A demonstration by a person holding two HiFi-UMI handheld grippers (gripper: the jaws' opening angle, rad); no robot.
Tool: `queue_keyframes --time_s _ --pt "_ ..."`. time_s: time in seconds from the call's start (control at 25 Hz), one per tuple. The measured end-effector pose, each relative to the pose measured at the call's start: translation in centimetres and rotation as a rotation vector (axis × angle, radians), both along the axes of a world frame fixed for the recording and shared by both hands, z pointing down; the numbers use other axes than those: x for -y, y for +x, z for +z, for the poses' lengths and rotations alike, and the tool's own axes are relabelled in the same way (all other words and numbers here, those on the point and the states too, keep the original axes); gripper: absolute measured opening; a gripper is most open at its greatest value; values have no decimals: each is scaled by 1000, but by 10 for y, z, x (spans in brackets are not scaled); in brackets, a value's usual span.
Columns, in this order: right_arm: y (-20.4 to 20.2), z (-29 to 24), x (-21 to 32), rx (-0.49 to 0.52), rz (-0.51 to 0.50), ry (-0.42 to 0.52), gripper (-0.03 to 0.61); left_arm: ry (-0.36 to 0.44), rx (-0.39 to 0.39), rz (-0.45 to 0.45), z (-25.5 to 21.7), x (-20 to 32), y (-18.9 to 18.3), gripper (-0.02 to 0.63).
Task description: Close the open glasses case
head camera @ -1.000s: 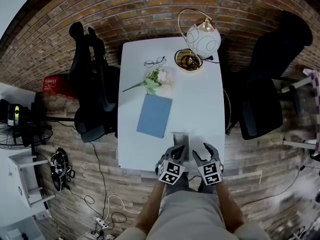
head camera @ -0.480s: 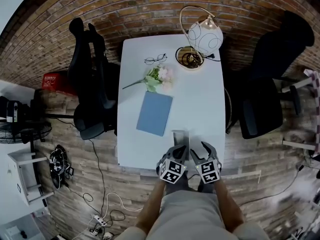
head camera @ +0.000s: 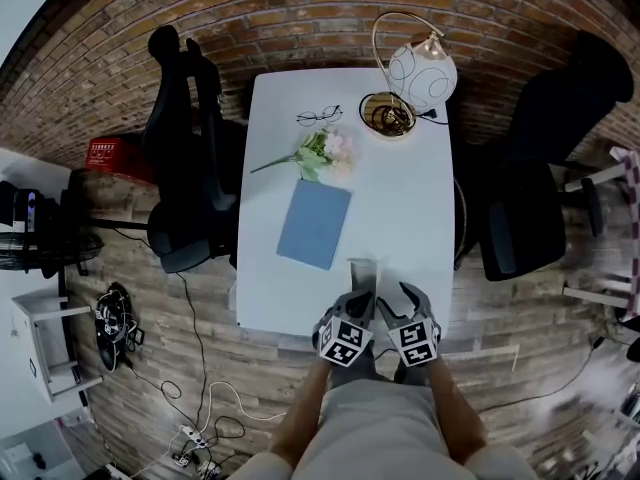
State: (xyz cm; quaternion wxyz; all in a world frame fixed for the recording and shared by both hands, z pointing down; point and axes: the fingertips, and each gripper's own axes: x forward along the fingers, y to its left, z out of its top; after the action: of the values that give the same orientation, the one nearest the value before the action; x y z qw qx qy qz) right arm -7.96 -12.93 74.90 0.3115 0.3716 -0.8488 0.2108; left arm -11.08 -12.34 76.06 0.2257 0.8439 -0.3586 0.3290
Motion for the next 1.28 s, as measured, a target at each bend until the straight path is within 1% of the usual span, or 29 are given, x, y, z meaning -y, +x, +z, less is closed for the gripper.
queue_keyframes --time_s 0.52,1.04,1.28 --pt "-8 -4 0 -14 -17 6 253 4 -8 -23 -1 -1 -9 3" --pt "-18 -3 -2 -3 -42 29 253 4 -4 -44 1 -5 -20 3" --pt "-22 -6 -2 -7 -37 18 253 5 -4 -53 2 -6 -27 3"
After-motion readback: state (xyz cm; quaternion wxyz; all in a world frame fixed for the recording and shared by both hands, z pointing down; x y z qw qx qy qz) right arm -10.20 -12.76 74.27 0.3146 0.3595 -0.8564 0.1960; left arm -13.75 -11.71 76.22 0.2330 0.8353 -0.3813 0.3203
